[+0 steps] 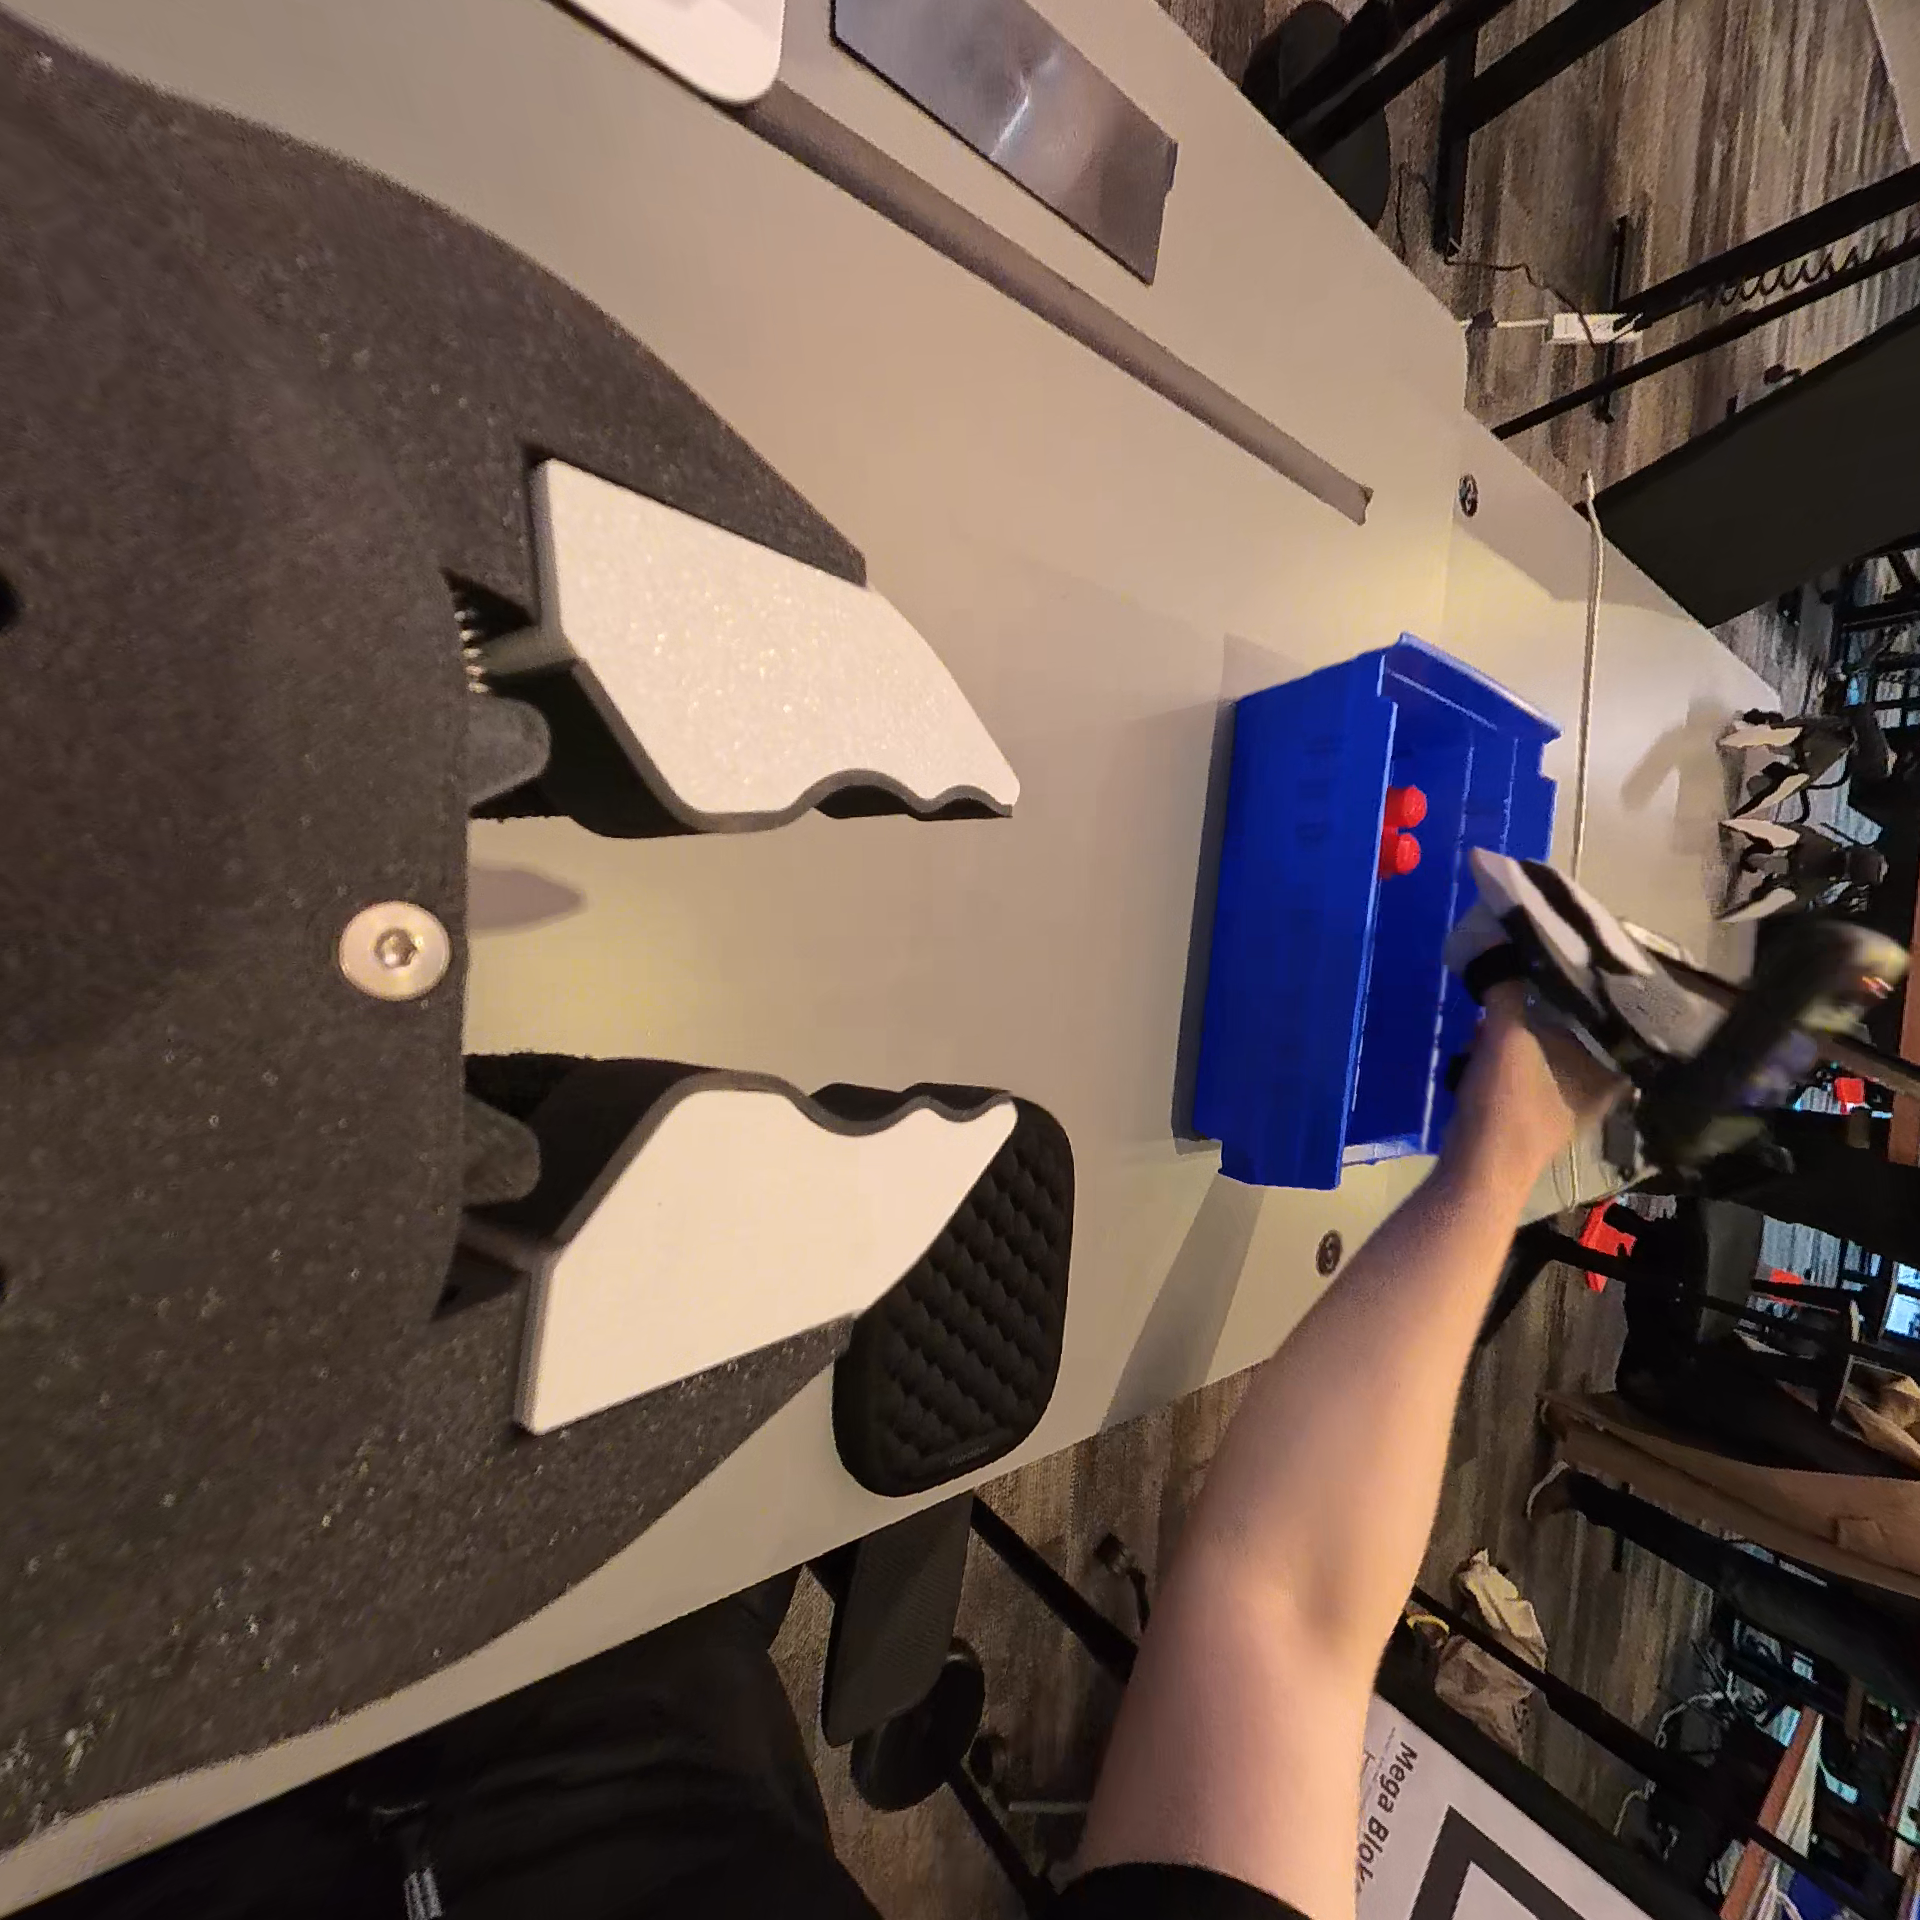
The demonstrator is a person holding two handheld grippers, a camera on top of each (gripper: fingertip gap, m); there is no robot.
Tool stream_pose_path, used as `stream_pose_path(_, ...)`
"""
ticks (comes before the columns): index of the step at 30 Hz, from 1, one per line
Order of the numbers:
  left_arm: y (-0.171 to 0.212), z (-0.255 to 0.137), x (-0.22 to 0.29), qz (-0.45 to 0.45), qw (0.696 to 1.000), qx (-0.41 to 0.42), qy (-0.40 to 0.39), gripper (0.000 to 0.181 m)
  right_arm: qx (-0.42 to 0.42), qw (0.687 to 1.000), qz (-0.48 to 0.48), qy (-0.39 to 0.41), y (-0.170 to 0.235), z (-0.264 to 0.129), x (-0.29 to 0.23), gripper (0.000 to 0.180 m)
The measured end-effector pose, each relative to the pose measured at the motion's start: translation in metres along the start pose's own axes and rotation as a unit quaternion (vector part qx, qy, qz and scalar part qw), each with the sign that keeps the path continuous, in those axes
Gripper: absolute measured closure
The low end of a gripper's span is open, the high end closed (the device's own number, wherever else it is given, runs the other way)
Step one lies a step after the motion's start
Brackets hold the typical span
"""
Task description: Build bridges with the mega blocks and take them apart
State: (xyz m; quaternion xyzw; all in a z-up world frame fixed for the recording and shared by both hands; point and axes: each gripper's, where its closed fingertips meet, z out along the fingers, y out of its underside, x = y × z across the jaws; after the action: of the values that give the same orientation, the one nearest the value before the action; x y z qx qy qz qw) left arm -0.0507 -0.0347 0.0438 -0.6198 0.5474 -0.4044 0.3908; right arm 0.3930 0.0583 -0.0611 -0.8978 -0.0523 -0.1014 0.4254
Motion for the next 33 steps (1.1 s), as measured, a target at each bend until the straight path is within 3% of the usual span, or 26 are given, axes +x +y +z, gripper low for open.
stream_pose_path(4,-0.004,-0.012,-0.011,-0.002,1.000,0.015,-0.024,0.133,0.142,0.989,-0.019,-0.038,-0.087,-0.078,-0.046,0.139)
stream_pose_path(8,-0.005,-0.030,-0.029,-0.012,0.997,0.026,-0.068,0.134,0.294,0.941,-0.027,-0.164,-0.173,-0.177,-0.145,0.138)
stream_pose_path(12,-0.003,-0.050,-0.046,-0.021,0.992,0.032,-0.118,0.134,0.340,0.900,-0.055,-0.267,-0.212,-0.229,-0.236,0.139)
stream_pose_path(18,-0.006,-0.074,-0.060,-0.039,0.985,0.053,-0.159,0.134,0.274,0.883,-0.090,-0.370,-0.192,-0.191,-0.328,0.139)
stream_pose_path(22,-0.006,-0.087,-0.063,-0.030,0.980,0.045,-0.189,0.134,0.171,0.910,-0.120,-0.358,-0.169,-0.139,-0.334,0.140)
stream_pose_path(27,-0.014,-0.120,-0.049,-0.005,0.973,0.024,-0.230,0.135,0.156,0.906,-0.127,-0.372,-0.160,-0.119,-0.335,0.139)
stream_pose_path(30,0.004,-0.160,-0.043,0.009,0.960,-0.052,-0.274,0.135,0.159,0.899,-0.116,-0.391,-0.160,-0.116,-0.336,0.139)
stream_pose_path(33,0.057,-0.237,-0.047,-0.020,0.910,-0.172,-0.378,0.135,0.153,0.903,-0.118,-0.384,-0.158,-0.114,-0.332,0.138)
